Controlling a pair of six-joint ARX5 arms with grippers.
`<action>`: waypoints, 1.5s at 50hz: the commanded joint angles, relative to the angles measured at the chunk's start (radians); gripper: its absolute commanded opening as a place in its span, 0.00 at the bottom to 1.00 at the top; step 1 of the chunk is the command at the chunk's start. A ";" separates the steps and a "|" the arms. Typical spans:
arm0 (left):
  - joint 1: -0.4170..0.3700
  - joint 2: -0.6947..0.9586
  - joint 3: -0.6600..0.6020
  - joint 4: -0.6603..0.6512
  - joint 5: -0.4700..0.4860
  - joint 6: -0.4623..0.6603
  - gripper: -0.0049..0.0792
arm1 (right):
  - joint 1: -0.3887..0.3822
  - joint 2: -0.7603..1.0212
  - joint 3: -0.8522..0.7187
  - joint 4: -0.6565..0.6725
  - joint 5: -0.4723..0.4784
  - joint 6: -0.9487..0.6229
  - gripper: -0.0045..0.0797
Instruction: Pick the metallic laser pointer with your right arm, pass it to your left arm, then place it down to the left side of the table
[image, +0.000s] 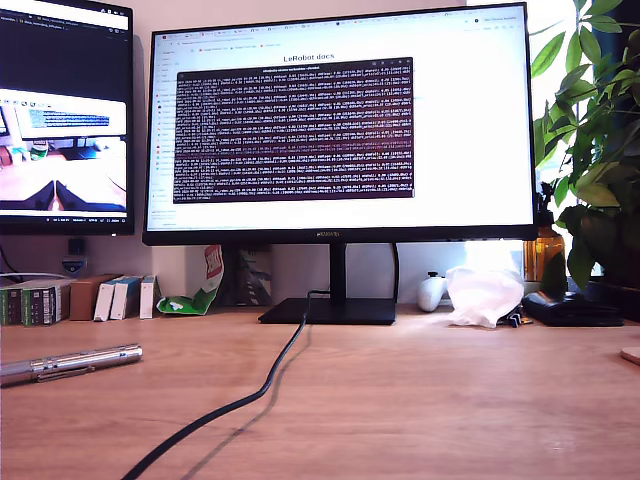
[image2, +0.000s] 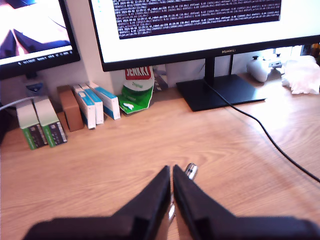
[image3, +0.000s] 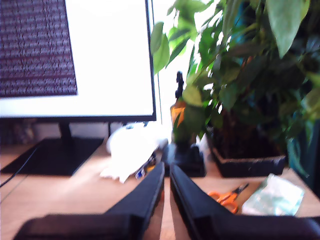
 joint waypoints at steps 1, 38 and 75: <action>0.000 -0.019 -0.027 0.004 -0.008 -0.019 0.04 | 0.005 -0.007 -0.020 -0.003 -0.009 0.008 0.04; 0.000 -0.013 -0.097 -0.025 -0.198 -0.141 0.04 | 0.005 -0.007 -0.080 -0.085 0.041 0.019 0.04; 0.000 -0.013 -0.097 -0.022 -0.191 -0.181 0.04 | 0.005 -0.007 -0.080 -0.085 0.042 0.023 0.04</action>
